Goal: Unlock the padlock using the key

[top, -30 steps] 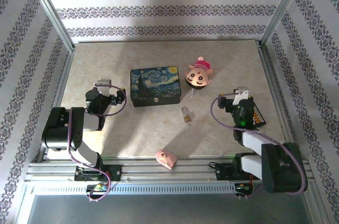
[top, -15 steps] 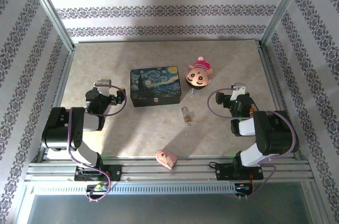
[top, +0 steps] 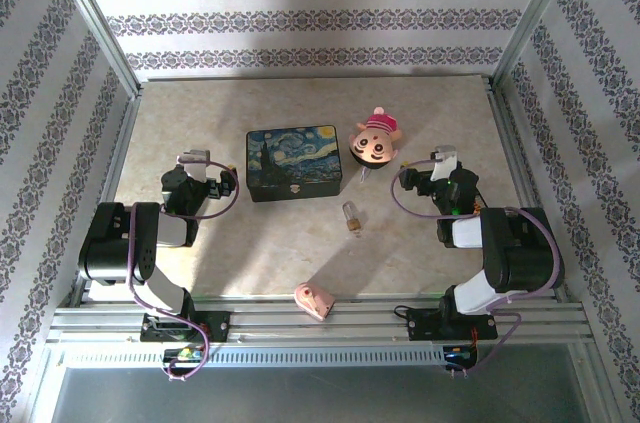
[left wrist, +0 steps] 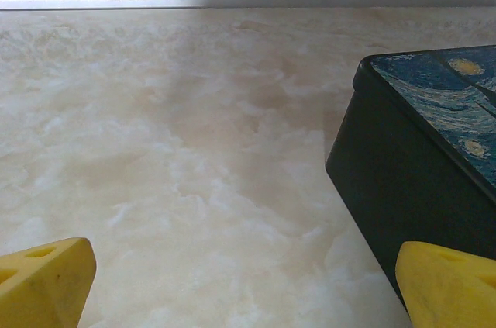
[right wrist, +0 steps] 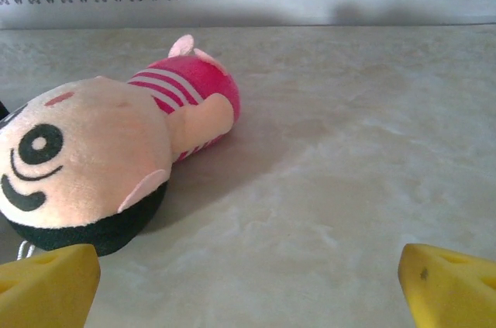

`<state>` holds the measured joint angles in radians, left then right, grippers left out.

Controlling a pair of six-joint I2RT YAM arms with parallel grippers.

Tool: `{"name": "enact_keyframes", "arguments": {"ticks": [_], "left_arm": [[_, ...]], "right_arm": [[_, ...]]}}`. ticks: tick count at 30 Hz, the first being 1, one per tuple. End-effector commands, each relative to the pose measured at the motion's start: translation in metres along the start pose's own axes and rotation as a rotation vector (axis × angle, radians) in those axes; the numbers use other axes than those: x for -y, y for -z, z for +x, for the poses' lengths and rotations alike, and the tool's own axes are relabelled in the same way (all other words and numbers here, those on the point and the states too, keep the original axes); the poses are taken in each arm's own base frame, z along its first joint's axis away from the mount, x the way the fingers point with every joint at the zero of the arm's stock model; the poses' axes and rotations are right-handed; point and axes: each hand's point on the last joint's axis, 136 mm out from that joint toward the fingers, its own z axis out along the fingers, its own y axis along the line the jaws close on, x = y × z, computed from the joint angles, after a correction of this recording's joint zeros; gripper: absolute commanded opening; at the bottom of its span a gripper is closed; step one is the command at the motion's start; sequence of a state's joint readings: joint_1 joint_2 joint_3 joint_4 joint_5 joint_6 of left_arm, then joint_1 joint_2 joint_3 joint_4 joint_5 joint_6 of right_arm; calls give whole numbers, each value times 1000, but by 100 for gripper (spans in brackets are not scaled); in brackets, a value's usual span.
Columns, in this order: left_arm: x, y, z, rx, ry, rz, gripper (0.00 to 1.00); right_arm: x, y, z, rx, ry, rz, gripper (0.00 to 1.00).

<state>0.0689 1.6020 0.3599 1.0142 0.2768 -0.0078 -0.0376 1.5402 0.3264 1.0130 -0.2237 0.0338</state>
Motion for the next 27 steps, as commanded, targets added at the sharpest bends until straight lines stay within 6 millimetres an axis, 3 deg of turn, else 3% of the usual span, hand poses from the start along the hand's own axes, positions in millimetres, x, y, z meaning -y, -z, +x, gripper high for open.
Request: {"name": "enact_keyframes", "arguments": {"ticks": [1,3,7,27], "left_arm": [[-4,1,-1,3,2,-7,99],[-4,1,-1,3,2,-5,99],[-4,1,-1,4,1,-6,99],[-4,1,-2,6,1,-6,99]], "right_arm": [[15,-1,-4,6,-20,75,98],[33,3,-8,29,-45,197,98],[41,5,-7,30,-18,318,98],[41,5,-8,30,-15,321,98]]}}
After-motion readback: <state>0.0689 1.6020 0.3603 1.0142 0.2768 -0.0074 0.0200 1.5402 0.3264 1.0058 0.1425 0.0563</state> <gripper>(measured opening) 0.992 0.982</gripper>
